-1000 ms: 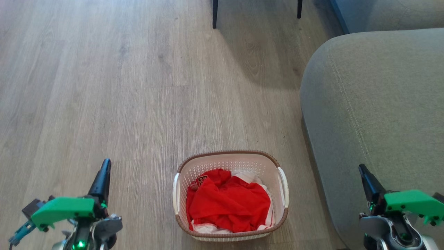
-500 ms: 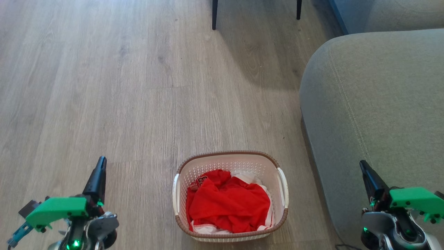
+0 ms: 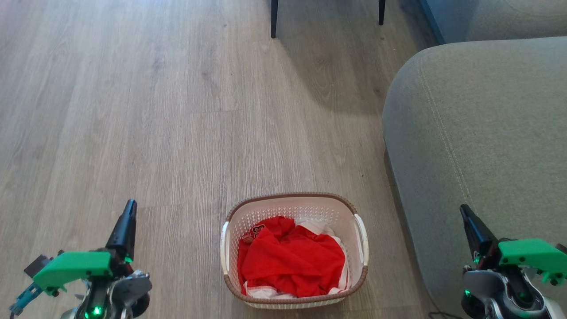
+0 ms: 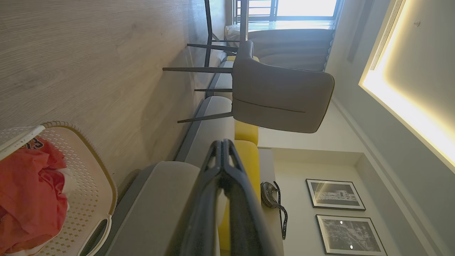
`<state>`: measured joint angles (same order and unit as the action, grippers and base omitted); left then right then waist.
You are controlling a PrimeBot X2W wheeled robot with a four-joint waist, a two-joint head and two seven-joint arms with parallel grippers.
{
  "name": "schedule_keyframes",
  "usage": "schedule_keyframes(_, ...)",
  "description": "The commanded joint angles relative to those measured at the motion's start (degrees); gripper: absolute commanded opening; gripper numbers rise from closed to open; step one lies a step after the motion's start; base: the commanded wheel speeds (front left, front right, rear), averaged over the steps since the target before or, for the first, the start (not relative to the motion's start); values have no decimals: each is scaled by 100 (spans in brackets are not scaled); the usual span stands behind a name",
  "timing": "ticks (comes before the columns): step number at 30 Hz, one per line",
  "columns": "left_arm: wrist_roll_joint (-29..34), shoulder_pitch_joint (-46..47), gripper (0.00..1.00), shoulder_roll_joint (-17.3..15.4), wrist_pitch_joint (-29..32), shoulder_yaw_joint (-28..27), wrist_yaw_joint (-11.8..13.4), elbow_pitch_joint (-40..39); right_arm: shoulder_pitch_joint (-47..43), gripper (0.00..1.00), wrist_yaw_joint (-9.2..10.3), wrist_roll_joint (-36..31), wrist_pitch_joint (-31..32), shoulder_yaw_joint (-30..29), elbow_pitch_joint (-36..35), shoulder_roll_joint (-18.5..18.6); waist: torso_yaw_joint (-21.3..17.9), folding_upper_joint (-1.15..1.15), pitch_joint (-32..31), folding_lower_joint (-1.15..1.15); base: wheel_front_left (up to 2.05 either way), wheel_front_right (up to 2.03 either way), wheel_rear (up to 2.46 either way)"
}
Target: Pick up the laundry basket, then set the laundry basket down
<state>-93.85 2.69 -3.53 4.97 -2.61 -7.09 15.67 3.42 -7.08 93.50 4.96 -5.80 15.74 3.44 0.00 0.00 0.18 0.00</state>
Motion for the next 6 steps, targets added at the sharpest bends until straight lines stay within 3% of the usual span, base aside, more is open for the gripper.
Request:
schedule_keyframes(1,30,336,0,-55,18,-224,-40,-170,262,0,-41,-1,25,86,-181,58,0,0,0,0,0,0,0)
schedule_keyframes(6,38,336,0,-48,26,-235,-40,-170,263,0,-41,-10,33,76,-180,51,0,0,0,0,0,0,0)
